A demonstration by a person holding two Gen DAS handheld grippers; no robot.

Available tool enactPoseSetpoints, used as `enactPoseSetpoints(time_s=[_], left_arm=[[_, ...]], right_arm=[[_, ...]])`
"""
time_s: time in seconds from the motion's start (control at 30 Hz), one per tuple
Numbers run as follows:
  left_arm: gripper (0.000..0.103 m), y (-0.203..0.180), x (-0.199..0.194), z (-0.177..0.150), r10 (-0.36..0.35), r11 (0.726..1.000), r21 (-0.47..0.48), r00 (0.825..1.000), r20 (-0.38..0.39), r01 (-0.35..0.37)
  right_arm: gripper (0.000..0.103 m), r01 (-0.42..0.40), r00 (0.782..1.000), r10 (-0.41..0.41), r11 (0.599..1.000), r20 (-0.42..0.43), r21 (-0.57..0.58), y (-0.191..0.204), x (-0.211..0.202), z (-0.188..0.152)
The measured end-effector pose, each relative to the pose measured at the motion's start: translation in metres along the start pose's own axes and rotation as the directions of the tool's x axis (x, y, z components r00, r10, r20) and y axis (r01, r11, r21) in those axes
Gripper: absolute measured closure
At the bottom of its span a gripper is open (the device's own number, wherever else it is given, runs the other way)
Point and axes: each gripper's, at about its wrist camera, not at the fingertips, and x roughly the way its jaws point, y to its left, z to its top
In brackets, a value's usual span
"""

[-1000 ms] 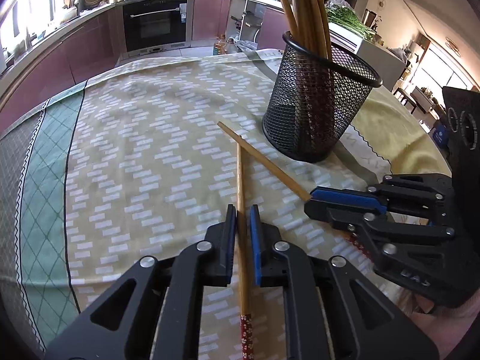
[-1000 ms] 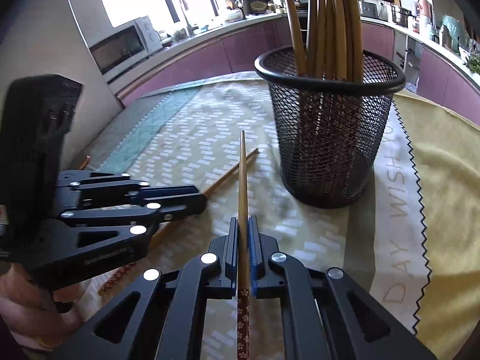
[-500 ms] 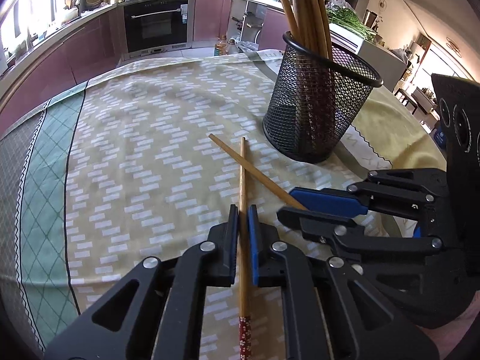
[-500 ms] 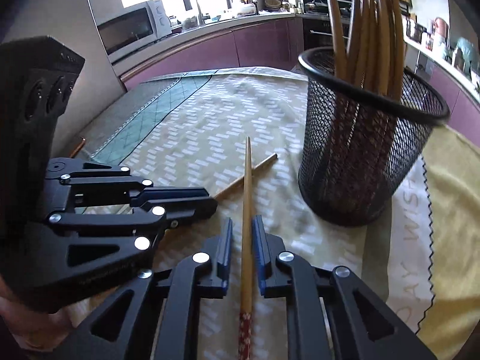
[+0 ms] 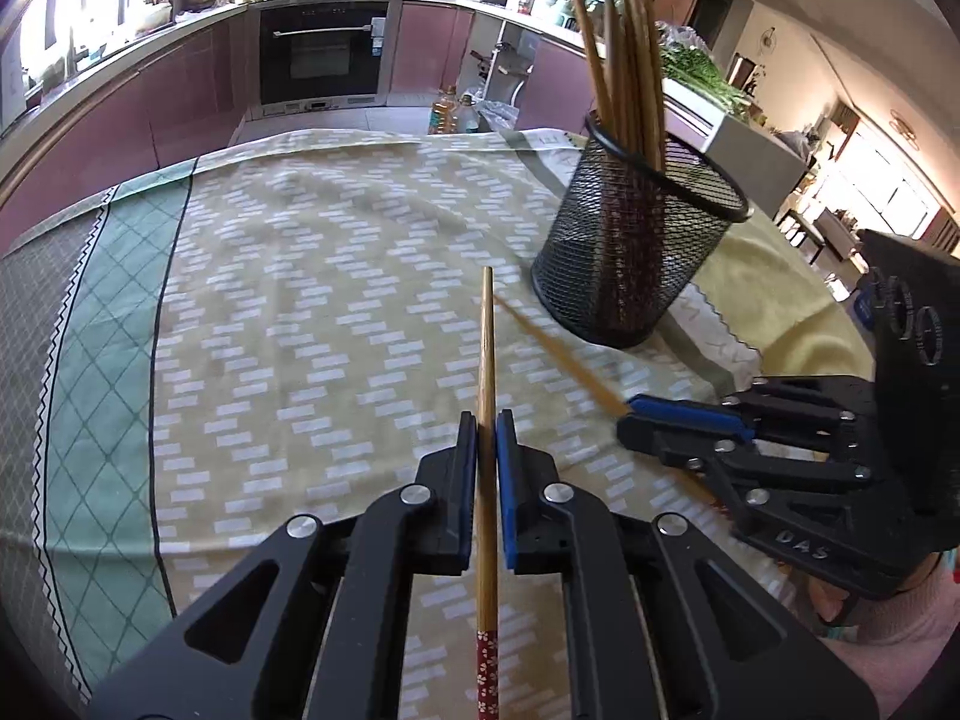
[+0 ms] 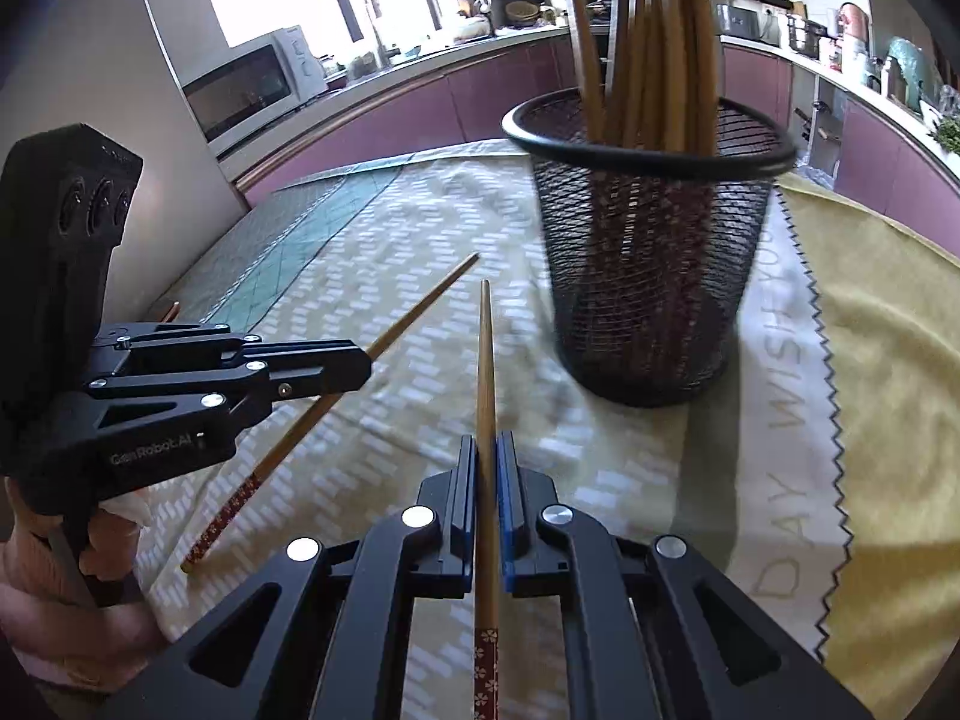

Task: Organize utensils
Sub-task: 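Lift the left gripper's chopstick upright while the right gripper raises its chopstick, then raise both held chopsticks upright and carry them toward the black mesh cup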

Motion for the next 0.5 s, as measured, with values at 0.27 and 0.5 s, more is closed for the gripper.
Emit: enactPoseSetpoints(time_s=[0.27,0.5], left_arm=[[0.083,-0.009,0.004,-0.005,-0.021,0.999,0.028,0.999,-0.038,0.022],[0.096,-0.014,0.003,-0.005,-0.033,0.999,0.038,0.999,-0.033,0.034]], right_arm=[[0.097,-0.066,0.996,0.067,0.998,0.052,-0.007,0.006,-0.011,0.002],[0.097,-0.074,0.994,0.074,0.997,0.075,-0.013,0.006,-0.022,0.004]])
